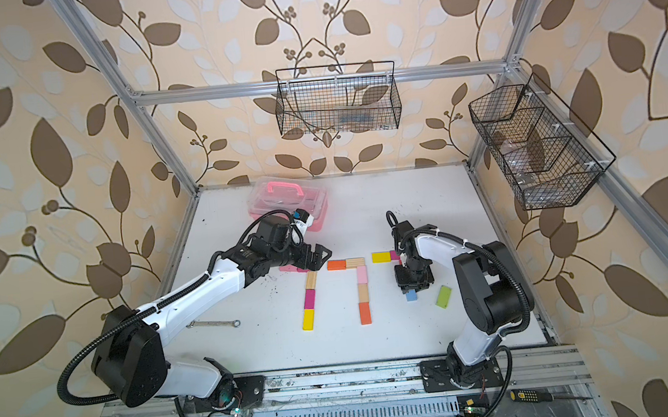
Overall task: Assemble the number 7 with building blocks
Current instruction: Assemble the building block at the center of the board.
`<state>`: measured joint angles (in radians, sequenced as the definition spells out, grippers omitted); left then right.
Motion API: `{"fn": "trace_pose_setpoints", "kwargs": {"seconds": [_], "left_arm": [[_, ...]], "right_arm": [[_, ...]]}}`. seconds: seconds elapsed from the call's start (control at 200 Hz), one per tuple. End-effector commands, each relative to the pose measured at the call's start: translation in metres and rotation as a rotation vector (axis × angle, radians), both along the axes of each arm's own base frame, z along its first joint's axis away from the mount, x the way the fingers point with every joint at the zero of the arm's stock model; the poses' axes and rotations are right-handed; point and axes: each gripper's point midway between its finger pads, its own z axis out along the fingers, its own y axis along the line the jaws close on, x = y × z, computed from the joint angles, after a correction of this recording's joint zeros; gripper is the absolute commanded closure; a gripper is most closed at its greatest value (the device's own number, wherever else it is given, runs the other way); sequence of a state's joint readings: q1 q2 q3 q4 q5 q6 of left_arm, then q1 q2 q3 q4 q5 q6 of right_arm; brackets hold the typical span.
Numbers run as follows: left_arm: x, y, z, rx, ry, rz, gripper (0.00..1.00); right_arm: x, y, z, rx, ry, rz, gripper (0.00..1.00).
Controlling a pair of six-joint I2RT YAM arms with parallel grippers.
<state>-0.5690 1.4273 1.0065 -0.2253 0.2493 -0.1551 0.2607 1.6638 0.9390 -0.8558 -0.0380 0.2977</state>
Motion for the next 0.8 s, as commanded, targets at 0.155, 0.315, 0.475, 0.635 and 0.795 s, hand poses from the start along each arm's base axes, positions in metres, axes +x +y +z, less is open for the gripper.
{"fn": "trace_pose_setpoints", "kwargs": {"seconds": [0.155, 0.315, 0.475, 0.635, 0.795], "left_arm": [[0.002, -0.001, 0.026, -0.014, -0.068, -0.014, 0.01], [0.002, -0.002, 0.026, -0.014, -0.068, -0.015, 0.01], [0.002, -0.001, 0.027, -0.015, -0.068, -0.014, 0.01], [0.002, -0.001, 0.028, -0.018, -0.069, -0.012, 0.01], [0.002, -0.001, 0.029, -0.026, -0.07, -0.007, 0.01]], "right_arm": [[-0.007, -0.002, -0.01, 0.002, 0.042, -0.006, 0.31], [-0.002, -0.001, -0.005, 0.018, 0.019, -0.023, 0.15], [0.014, 0.0, 0.017, 0.068, -0.069, -0.113, 0.1], [0.029, 0.002, 0.052, 0.166, -0.22, -0.405, 0.01], [0.02, 0.004, 0.082, 0.296, -0.336, -0.772, 0.0]]}}
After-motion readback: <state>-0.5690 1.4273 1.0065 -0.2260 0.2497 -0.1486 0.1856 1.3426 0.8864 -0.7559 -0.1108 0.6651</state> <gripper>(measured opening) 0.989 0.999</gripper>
